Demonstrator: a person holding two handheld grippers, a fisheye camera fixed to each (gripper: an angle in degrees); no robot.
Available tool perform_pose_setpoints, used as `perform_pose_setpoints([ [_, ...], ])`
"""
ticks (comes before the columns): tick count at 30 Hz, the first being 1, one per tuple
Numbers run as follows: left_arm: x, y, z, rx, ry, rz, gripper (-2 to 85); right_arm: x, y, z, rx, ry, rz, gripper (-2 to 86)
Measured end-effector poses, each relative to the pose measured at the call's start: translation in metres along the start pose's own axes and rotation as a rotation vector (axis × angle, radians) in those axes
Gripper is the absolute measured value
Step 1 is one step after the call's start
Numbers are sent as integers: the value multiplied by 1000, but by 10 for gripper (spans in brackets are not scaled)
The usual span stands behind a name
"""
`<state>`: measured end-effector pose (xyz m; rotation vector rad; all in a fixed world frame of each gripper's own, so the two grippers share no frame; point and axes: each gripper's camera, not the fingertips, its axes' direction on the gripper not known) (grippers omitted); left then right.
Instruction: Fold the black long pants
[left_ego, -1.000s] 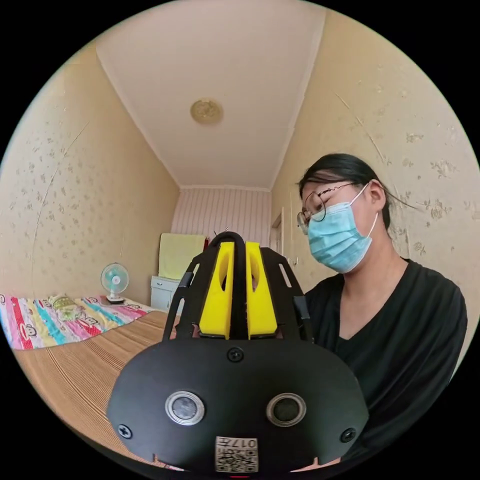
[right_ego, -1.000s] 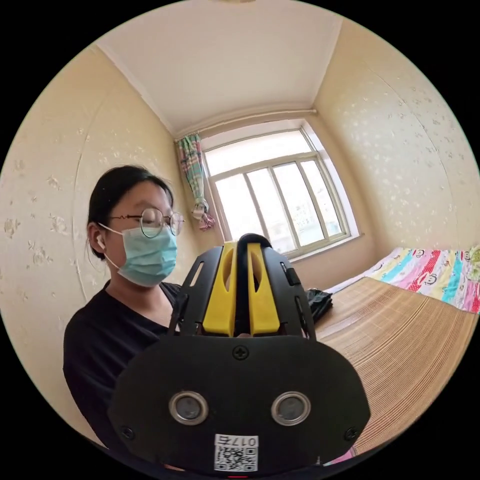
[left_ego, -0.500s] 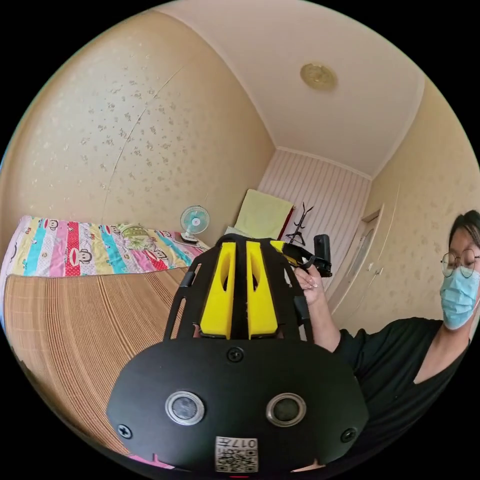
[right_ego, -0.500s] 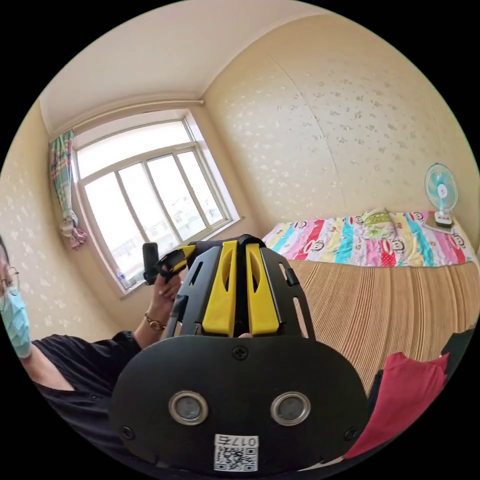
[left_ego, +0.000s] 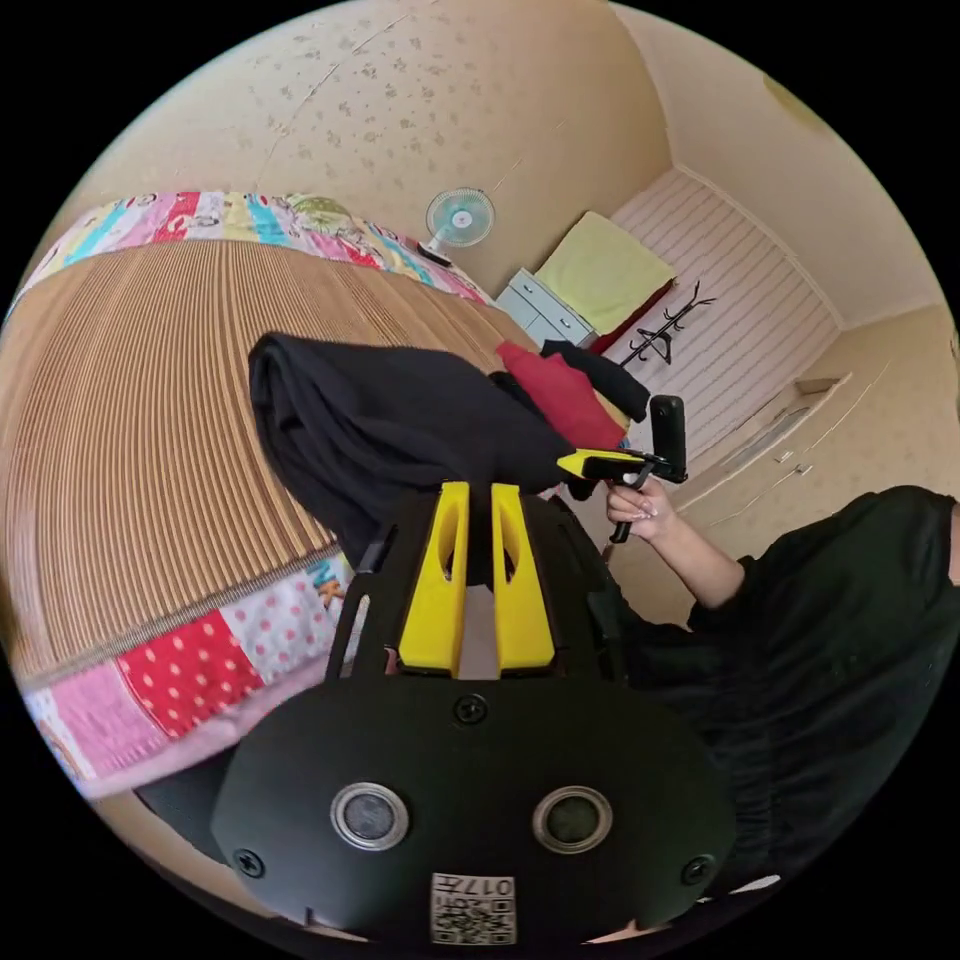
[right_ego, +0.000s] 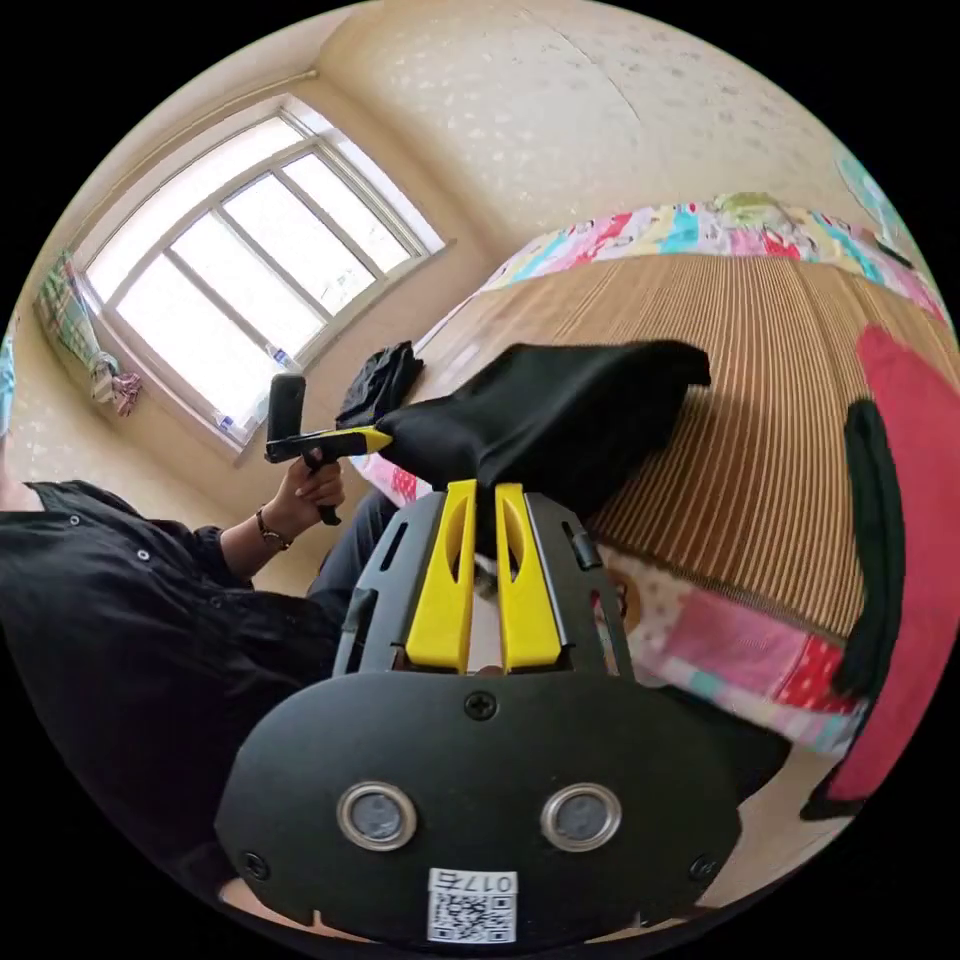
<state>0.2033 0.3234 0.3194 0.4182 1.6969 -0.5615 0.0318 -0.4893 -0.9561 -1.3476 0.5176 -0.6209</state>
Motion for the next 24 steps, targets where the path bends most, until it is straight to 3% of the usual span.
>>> perform_pose_setpoints([
  [4, -3, 45, 16, -28, -27, -172, 62, 23, 31, 14, -66, 2, 154, 77],
  [6, -13, 45, 8, 20, -17, -262, 100, 45, 20, 3, -25, 25, 253, 144],
  [11, -48, -13, -15, 193, 8, -371, 196, 81, -34, -19, 156, -41, 232, 179],
  [14, -62, -57, -2, 194, -84, -407, 227, 119, -74, 5, 112, -57, 307, 199],
  [19, -70, -92, 52, -18, -93, -454, 190, 141, -100, 69, -67, -71, 365, 198],
  [24, -43, -62, 68, -24, -66, -521, 150, 120, -63, 82, -59, -111, 382, 152],
])
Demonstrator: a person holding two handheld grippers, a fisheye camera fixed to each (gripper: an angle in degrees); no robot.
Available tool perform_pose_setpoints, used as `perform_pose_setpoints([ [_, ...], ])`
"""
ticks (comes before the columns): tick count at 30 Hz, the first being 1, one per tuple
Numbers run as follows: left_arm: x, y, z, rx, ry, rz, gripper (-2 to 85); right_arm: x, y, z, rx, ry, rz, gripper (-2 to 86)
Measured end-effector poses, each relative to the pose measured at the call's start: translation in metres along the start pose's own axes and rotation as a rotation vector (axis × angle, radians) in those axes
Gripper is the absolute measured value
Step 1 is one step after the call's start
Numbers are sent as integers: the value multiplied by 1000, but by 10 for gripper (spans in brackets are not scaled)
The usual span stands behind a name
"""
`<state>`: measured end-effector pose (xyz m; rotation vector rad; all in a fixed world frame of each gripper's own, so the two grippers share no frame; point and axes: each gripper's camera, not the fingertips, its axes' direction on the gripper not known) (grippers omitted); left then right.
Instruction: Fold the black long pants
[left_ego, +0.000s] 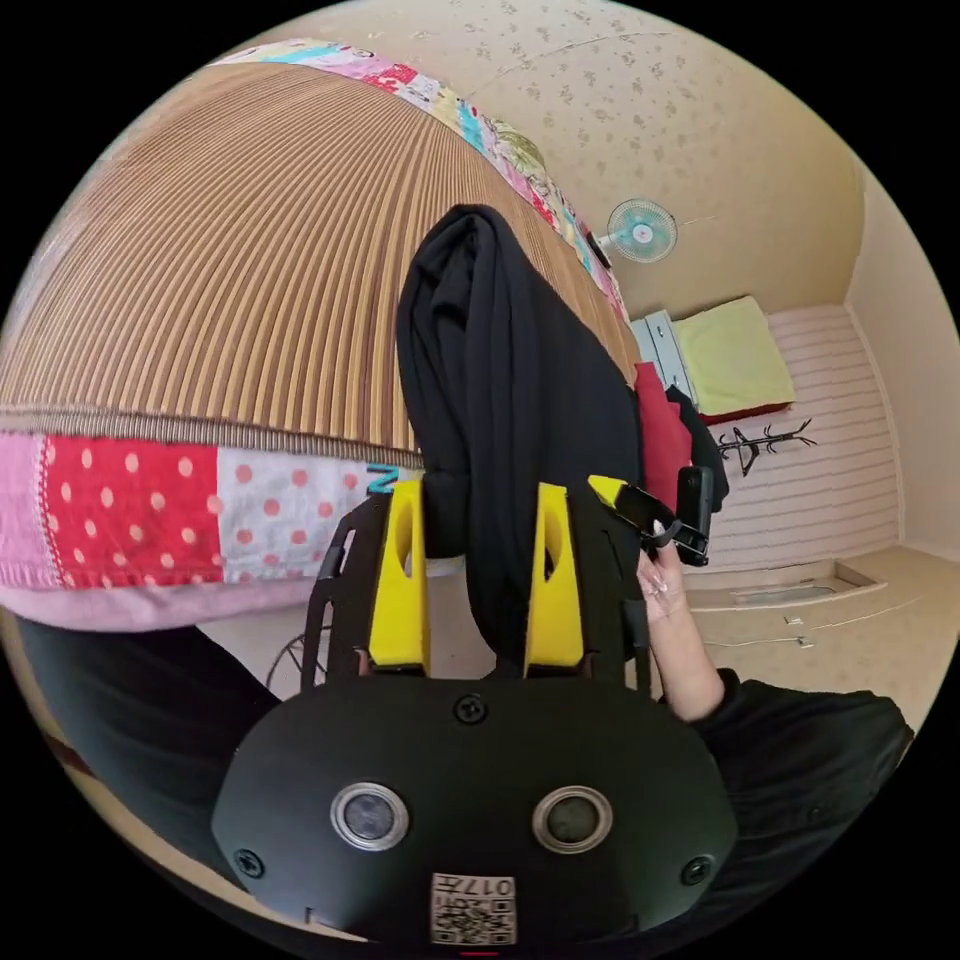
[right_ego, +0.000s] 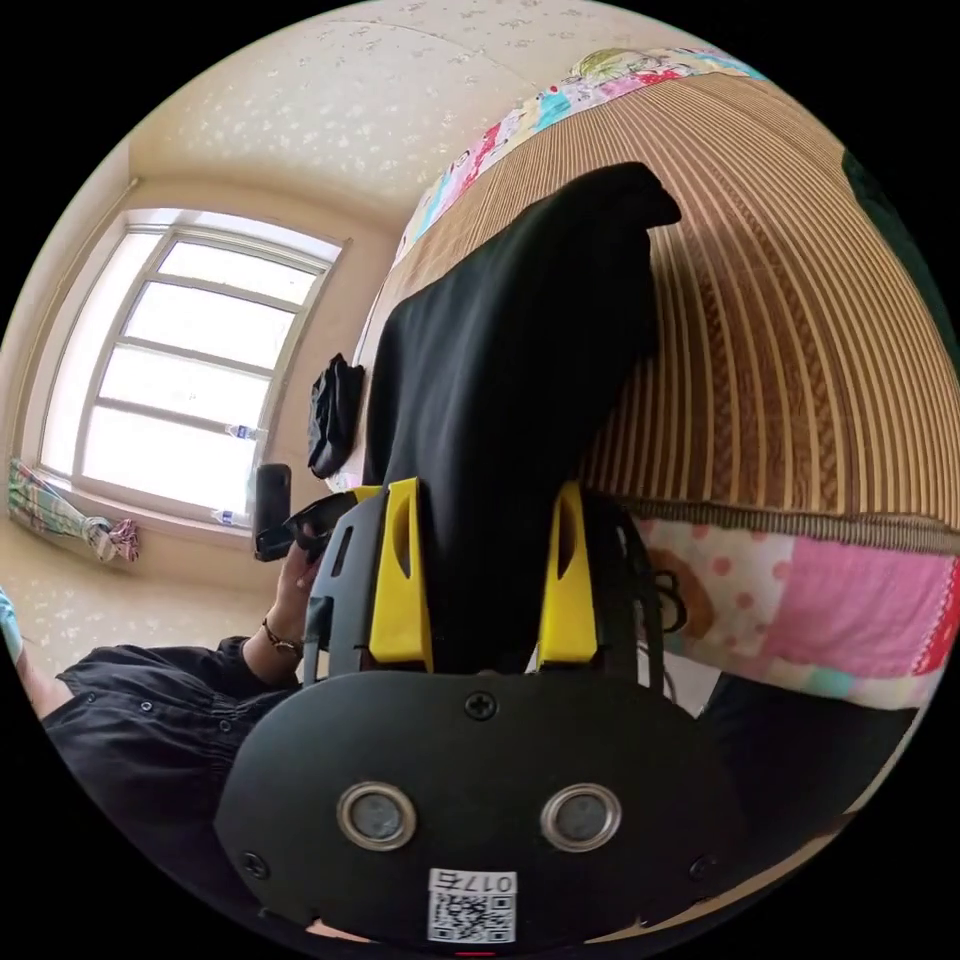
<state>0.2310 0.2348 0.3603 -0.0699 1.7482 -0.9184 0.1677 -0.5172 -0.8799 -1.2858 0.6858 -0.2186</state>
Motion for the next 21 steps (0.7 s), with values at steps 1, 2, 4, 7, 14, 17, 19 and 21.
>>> perform_pose_setpoints([
  [1, -6, 10, 2, 7, 34, -26, 138, 4, 3, 1, -17, -26, 15, 145],
  [2, -11, 19, 3, 8, 65, -36, 125, 10, 10, 4, -52, -75, 33, 129],
  [4, -15, 30, -4, 29, 133, -50, 111, 7, 19, 7, -76, -104, 17, 111],
  [7, -4, 46, -34, 112, 124, -9, 105, -25, 24, 15, -93, -108, -78, 90],
  [14, 20, 57, -169, 455, -23, 91, 101, -146, -28, 66, -95, -236, -341, 76],
  [17, 24, 61, -248, 624, -119, 147, 101, -219, -63, 107, -115, -304, -495, 76],
  [19, 24, 64, -295, 718, -175, 175, 101, -269, -80, 134, -114, -337, -600, 76],
  [21, 20, 63, -342, 801, -224, 193, 102, -339, -100, 172, -88, -362, -736, 78],
])
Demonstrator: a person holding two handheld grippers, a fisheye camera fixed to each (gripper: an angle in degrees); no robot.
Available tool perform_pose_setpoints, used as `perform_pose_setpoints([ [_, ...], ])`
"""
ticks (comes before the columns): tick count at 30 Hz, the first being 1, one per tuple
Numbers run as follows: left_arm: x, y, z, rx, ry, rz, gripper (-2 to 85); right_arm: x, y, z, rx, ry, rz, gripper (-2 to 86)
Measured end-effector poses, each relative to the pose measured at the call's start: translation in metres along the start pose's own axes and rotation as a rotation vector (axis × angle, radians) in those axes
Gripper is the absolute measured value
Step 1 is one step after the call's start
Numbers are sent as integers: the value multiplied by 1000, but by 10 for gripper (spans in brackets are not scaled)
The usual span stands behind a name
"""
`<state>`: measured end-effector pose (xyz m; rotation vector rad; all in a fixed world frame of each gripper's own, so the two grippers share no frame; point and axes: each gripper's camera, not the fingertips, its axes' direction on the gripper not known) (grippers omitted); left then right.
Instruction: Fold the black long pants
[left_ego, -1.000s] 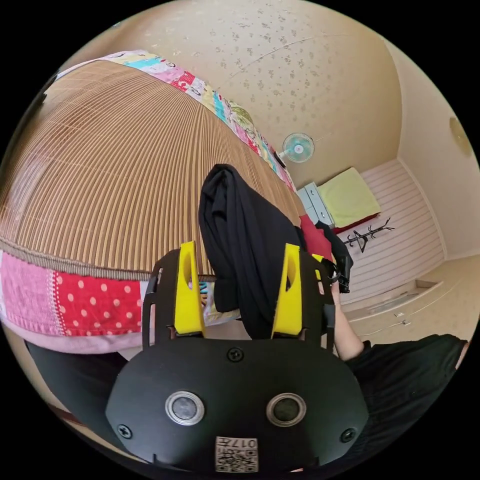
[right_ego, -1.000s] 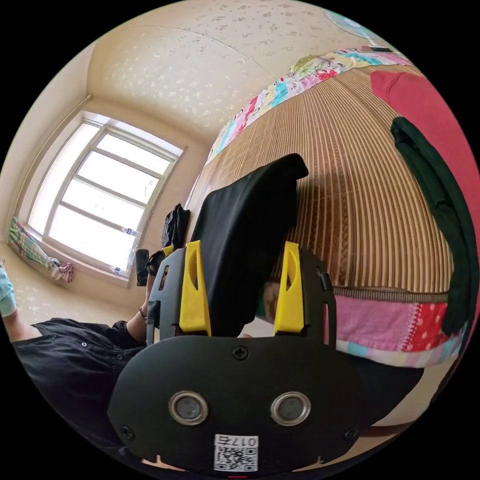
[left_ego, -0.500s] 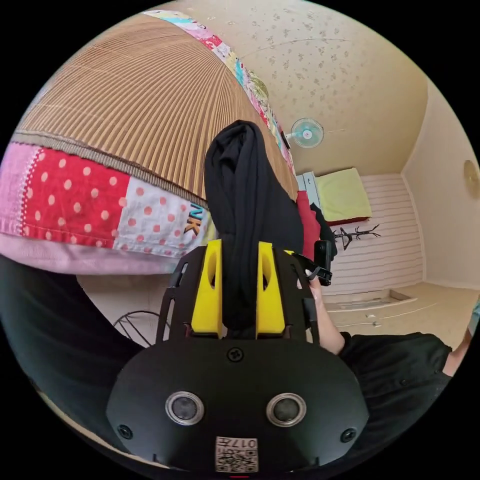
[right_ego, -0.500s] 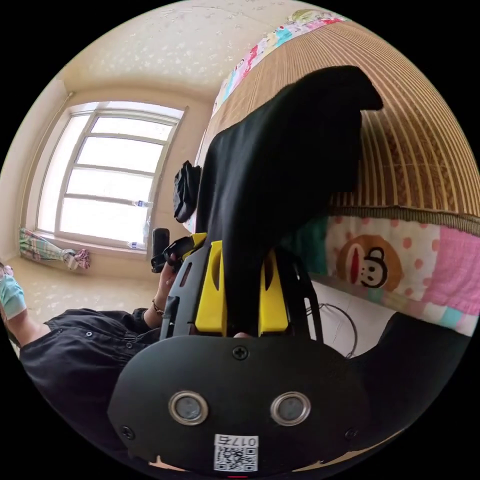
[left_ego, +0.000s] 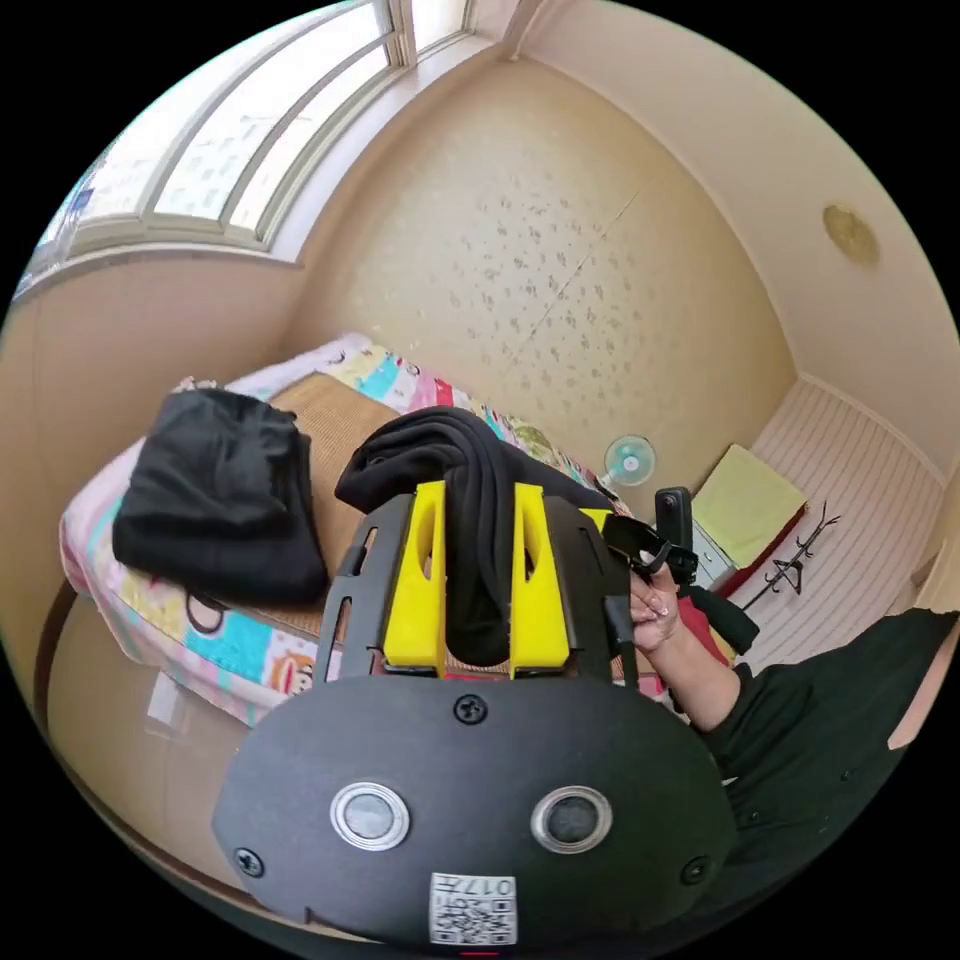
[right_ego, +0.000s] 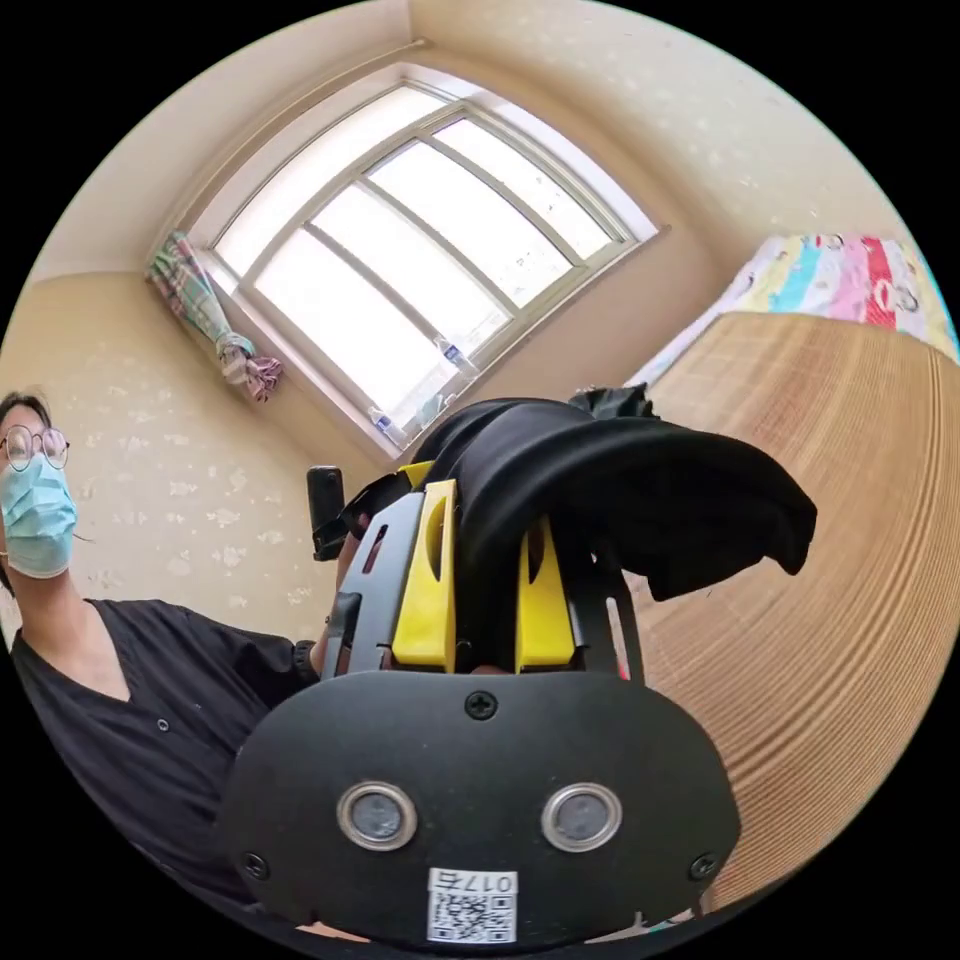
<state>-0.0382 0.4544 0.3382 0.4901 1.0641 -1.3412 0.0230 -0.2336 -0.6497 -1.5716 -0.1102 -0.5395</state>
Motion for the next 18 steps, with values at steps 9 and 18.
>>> perform_pose_setpoints([
  [9, -138, -43, -78, 109, -393, -299, 103, 15, -50, 218, -314, 439, 70, 103],
  [18, -146, 166, -14, -162, -304, -411, 98, 76, 176, 109, -397, 532, 310, 17],
])
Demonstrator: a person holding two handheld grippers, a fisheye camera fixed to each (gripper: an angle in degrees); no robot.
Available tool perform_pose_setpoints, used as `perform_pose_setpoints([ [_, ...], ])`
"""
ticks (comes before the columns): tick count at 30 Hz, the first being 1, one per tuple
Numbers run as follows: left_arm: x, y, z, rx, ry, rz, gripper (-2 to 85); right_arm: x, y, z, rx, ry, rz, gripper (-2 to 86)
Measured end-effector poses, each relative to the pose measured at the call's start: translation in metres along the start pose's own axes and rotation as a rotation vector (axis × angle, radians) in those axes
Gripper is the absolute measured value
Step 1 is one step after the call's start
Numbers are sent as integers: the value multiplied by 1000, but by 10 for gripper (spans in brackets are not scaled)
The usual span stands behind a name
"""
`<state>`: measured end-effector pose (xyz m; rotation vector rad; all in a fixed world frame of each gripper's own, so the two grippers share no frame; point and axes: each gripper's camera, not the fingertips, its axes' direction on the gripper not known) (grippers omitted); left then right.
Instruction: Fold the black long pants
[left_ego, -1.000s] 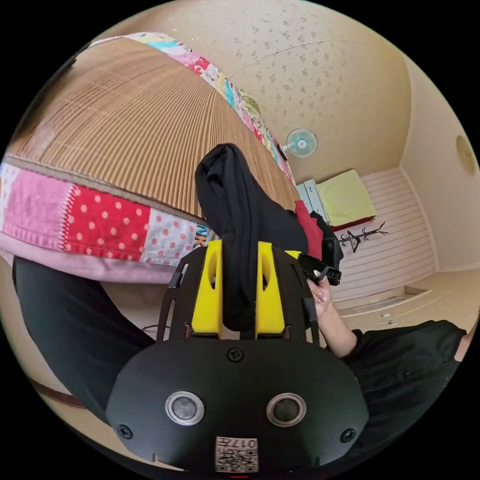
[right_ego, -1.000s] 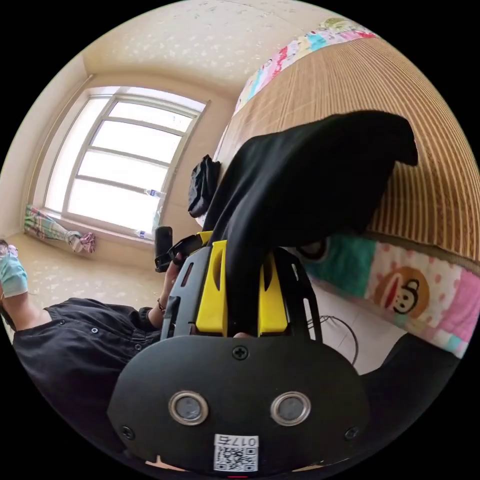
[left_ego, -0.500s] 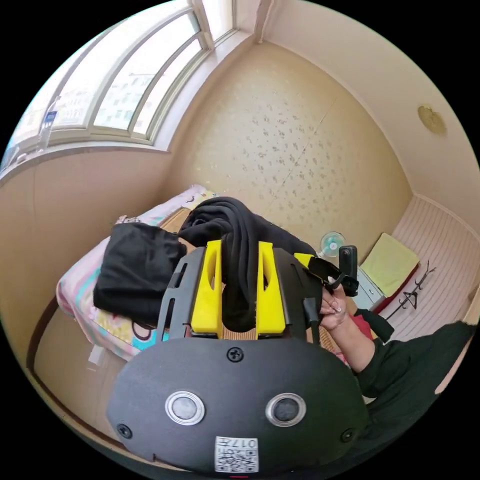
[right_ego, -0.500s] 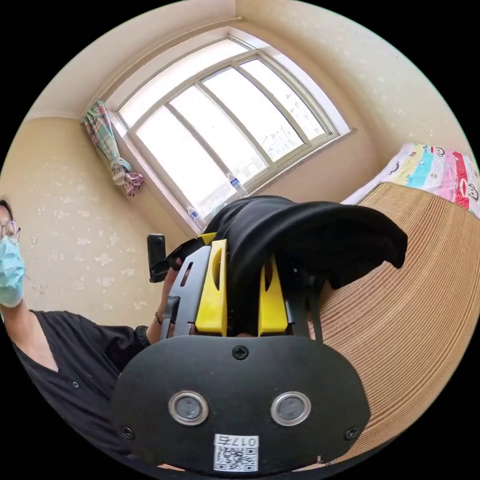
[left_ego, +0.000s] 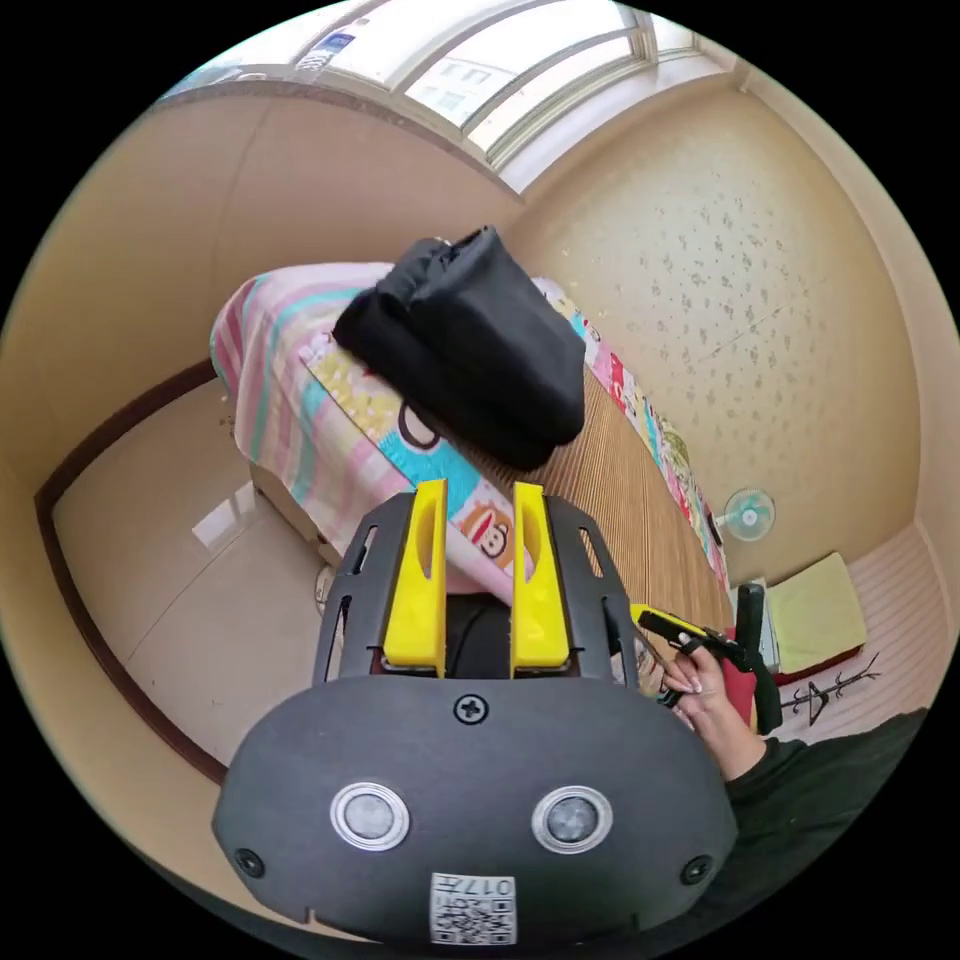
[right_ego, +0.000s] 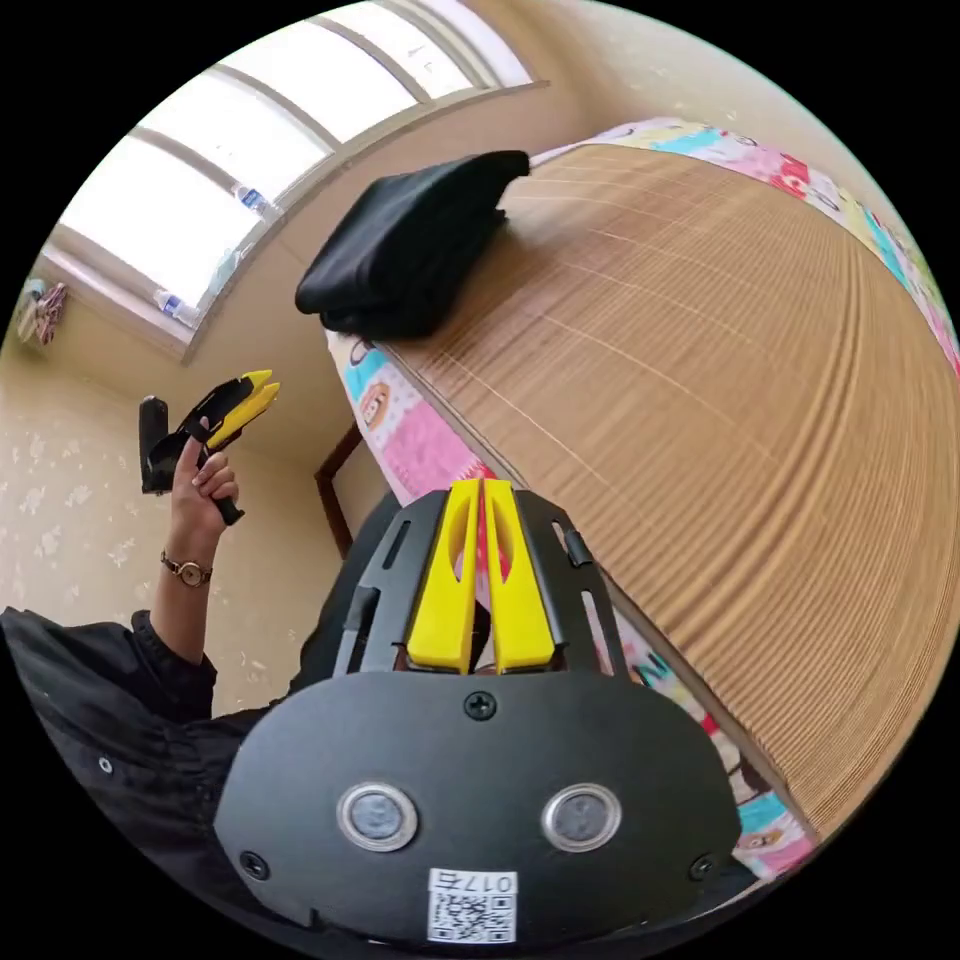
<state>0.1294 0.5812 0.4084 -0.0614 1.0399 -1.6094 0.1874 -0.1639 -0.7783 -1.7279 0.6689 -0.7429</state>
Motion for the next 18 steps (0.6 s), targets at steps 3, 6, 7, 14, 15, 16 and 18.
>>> perform_pose_setpoints([
  [3, 15, 51, 29, -104, -75, 76, 88, 64, 77, -57, 98, 18, 182, 8],
  [6, 37, 88, 41, -120, -96, 146, 85, 102, 156, -129, 247, 97, 331, 5],
  [7, 57, 96, 46, -124, -109, 220, 85, 106, 171, -144, 281, 125, 358, 5],
  [14, 206, 123, 77, -124, -52, 725, 103, 129, 330, -259, 773, 263, 664, 5],
  [15, 212, 124, 78, -117, -45, 730, 103, 127, 339, -266, 798, 303, 680, 6],
  [16, 223, 127, 80, -115, -32, 732, 104, 125, 342, -269, 809, 330, 684, 6],
  [18, 239, 135, 78, -95, -25, 748, 104, 106, 351, -287, 869, 504, 693, 10],
])
